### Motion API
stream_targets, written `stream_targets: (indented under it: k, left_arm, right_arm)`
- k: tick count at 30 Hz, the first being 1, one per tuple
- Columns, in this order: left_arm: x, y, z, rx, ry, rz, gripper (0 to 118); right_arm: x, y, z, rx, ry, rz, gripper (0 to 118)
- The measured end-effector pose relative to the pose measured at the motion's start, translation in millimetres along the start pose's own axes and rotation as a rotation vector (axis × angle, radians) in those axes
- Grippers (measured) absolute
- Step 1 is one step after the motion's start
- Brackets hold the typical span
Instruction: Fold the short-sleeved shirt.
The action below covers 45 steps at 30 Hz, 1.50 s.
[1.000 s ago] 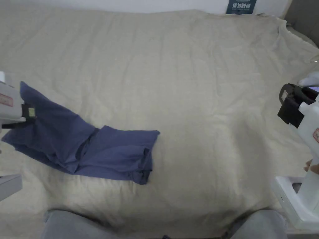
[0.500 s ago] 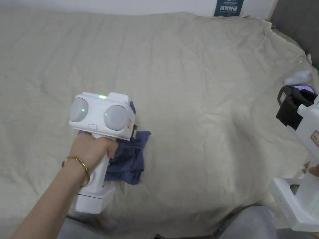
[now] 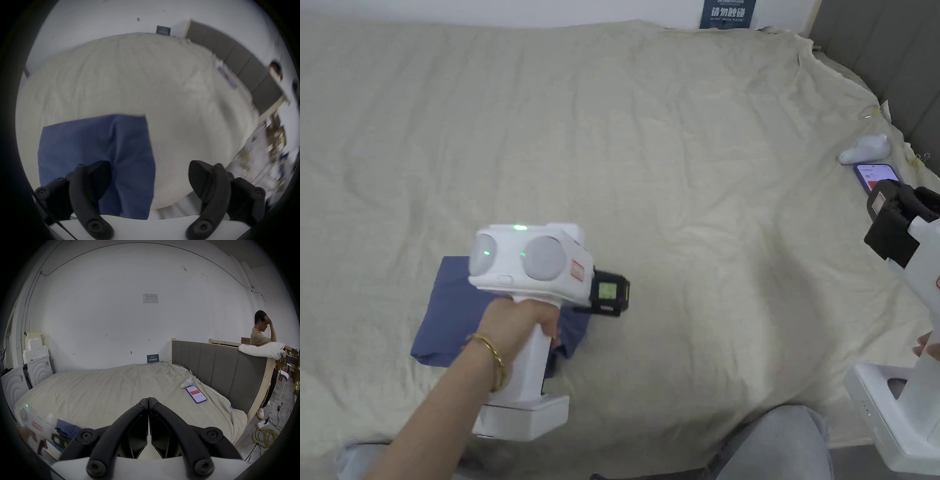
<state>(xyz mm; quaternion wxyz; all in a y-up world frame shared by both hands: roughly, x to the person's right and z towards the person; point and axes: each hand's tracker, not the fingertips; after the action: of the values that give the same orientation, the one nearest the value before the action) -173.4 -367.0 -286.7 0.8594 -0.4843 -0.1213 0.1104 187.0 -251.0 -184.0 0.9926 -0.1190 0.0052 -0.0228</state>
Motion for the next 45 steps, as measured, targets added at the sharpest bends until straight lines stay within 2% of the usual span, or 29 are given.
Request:
stream_targets:
  k: [2,4,5,7,9,10,14,18,25,27,29,32,36,39,40,41,42,43,44,45]
  left_arm:
    - [-10.3,14.4,26.6,0.117,-0.036,0.048,103]
    - [-19.4,23.6,47.1,0.227,0.005,0.067,102]
    - [-18.1,24.7,58.0,0.295,0.037,0.040,97]
    - [-18.3,20.7,61.9,0.397,0.157,-0.050,60]
    - [-11.3,9.5,52.5,0.425,0.277,-0.138,7]
    - [-11.2,0.7,44.3,0.433,0.303,-0.163,0]
    - [-12.0,-32.2,2.4,0.327,0.213,-0.127,0]
    - [4.1,-67.1,-34.2,0.243,0.246,-0.250,0]
    - [28.8,-97.5,-61.3,0.208,0.249,-0.391,0]
    - [26.2,-88.1,-55.4,0.190,0.192,-0.336,0]
    - [20.7,-72.8,-36.6,0.186,0.005,-0.211,0]
    - [10.9,-48.4,1.7,0.272,-0.124,-0.118,0]
    - [-34.9,-4.0,46.3,0.305,-0.183,-0.011,0]
    - [-87.4,24.2,70.6,0.257,-0.237,0.089,2]
    - [-103.0,28.9,77.7,0.223,-0.257,0.125,10]
    - [-118.9,32.1,83.1,0.195,-0.269,0.156,23]
    - [-135.2,30.9,88.4,0.198,-0.263,0.177,42]
    - [-150.0,29.5,92.8,0.207,-0.255,0.169,42]
    - [-162.9,27.9,95.3,0.194,-0.243,0.175,49]
    - [-174.2,23.7,95.7,0.163,-0.244,0.188,66]
  right_arm:
    - [-3.0,0.0,-1.2,0.001,0.007,0.000,0]
    - [-6.6,-0.5,-1.4,0.000,0.015,0.005,0]
    - [-8.2,-0.9,-1.6,0.000,0.019,0.007,0]
    - [-11.0,-2.0,-2.0,-0.002,0.025,0.011,0]
    - [-12.9,-2.8,-3.4,-0.005,0.030,0.012,0]
    - [-13.5,-3.1,-3.8,-0.007,0.031,0.011,0]
    - [-15.6,-3.5,-5.1,-0.012,0.036,0.013,0]
    - [-16.0,-2.6,-4.8,-0.015,0.037,0.021,0]
    - [-15.4,-2.9,-4.2,-0.022,0.028,0.026,0]
    - [-16.0,-3.9,-4.4,-0.026,0.031,0.028,0]
    - [-17.7,-4.9,-6.9,-0.030,0.035,0.028,0]
    - [-21.4,-5.3,-11.2,-0.034,0.046,0.024,0]
    - [-28.0,-4.2,-12.8,-0.028,0.067,0.015,0]
    - [-32.7,-4.5,-14.3,-0.028,0.081,0.024,0]
    - [-34.0,-4.8,-15.2,-0.030,0.085,0.025,0]
    - [-35.0,-5.1,-16.3,-0.032,0.089,0.026,0]
    - [-36.1,-5.5,-17.4,-0.034,0.091,0.025,0]
    - [-37.0,-6.1,-18.5,-0.035,0.094,0.024,0]
    - [-38.0,-6.5,-19.9,-0.037,0.096,0.022,0]
    - [-39.1,-6.8,-21.8,-0.041,0.099,0.020,0]
